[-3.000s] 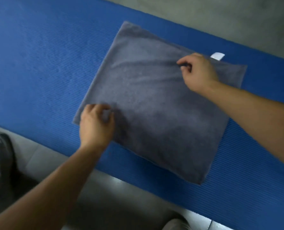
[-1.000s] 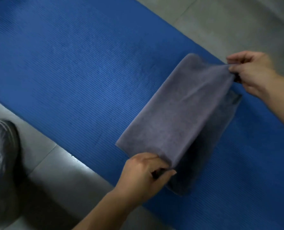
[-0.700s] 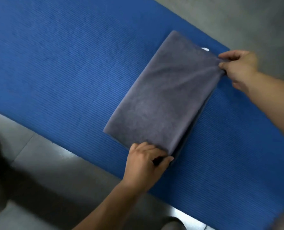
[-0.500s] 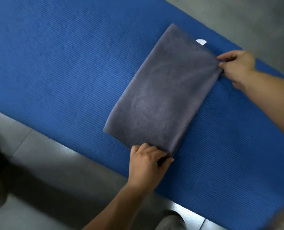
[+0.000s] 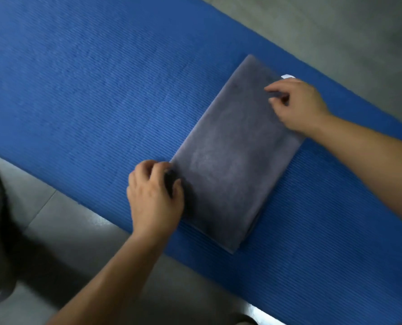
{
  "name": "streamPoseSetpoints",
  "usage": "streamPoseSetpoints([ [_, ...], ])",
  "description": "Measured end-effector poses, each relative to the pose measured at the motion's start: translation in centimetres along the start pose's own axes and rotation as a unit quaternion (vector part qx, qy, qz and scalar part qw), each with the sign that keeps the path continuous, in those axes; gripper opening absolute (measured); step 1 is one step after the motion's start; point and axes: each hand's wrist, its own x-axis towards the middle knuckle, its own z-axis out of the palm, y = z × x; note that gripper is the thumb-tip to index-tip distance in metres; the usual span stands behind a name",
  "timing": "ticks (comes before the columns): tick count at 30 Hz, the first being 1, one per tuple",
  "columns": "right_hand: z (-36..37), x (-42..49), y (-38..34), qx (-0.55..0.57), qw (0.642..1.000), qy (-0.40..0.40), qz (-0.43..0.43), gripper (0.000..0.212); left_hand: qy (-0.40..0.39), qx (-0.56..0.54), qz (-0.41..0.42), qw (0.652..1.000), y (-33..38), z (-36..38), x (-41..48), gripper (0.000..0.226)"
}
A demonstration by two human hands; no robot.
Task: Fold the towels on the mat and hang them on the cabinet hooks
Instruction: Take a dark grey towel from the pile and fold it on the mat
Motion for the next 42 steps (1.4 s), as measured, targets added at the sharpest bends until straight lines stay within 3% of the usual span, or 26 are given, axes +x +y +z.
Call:
streamPoseSetpoints([
  [4, 1.0, 3.5, -3.5, -0.011, 0.996, -0.073, -0.044, 0.041, -0.093, -0.013, -0.106, 0.990, -1.7, -1.0, 1.4, 0.030],
  [8, 1.3, 7.8, -4.2, -0.124, 0.980, -0.149, -0.054, 0.048, -0.150, -0.010, -0.101, 0.984, -2.0, -1.8, 2.6, 0.017],
  [13, 0.2, 10.4, -5.3, -0.220, 0.956, -0.190, -0.044, 0.040, -0.212, -0.162, -0.181, 0.947, -2.9, -2.2, 4.4, 0.016],
  [17, -0.4, 11.7, -6.1, -0.216, 0.951, -0.206, -0.081, 0.013, -0.232, -0.306, -0.222, 0.896, -4.3, -2.9, 4.9, 0.017],
  [19, -0.6, 12.5, -7.0, -0.187, 0.960, -0.192, -0.080, 0.011, -0.215, -0.352, -0.243, 0.878, -5.6, -3.4, 5.3, 0.018],
  [24, -0.3, 14.9, -11.5, -0.093, 0.973, -0.206, -0.047, 0.016, -0.103, -0.303, -0.239, 0.917, -8.8, -6.0, 7.7, 0.013],
  [26, 0.1, 16.3, -13.5, -0.108, 0.966, -0.222, -0.079, 0.028, -0.062, -0.261, -0.224, 0.937, -9.6, -7.4, 9.0, 0.012],
  [28, 0.5, 17.5, -15.1, -0.163, 0.951, -0.235, -0.119, 0.023, -0.033, -0.227, -0.216, 0.949, -10.5, -8.3, 10.1, 0.011],
  [32, 1.1, 19.1, -16.9, -0.178, 0.954, -0.200, -0.136, 0.012, -0.011, -0.211, -0.218, 0.953, -12.0, -9.4, 11.4, 0.007],
  [36, 1.2, 19.4, -17.3, -0.062, 0.982, -0.125, -0.130, 0.011, 0.028, -0.276, -0.213, 0.937, -11.9, -9.9, 11.3, 0.008],
  [39, 0.9, 19.2, -16.5, 0.012, 0.991, -0.075, -0.109, 0.016, 0.080, -0.301, -0.160, 0.937, -11.0, -10.2, 10.1, 0.011],
  [42, 0.2, 17.6, -14.4, 0.049, 0.995, -0.047, -0.077, 0.021, 0.077, -0.269, -0.057, 0.958, -8.7, -9.7, 7.6, 0.014],
])
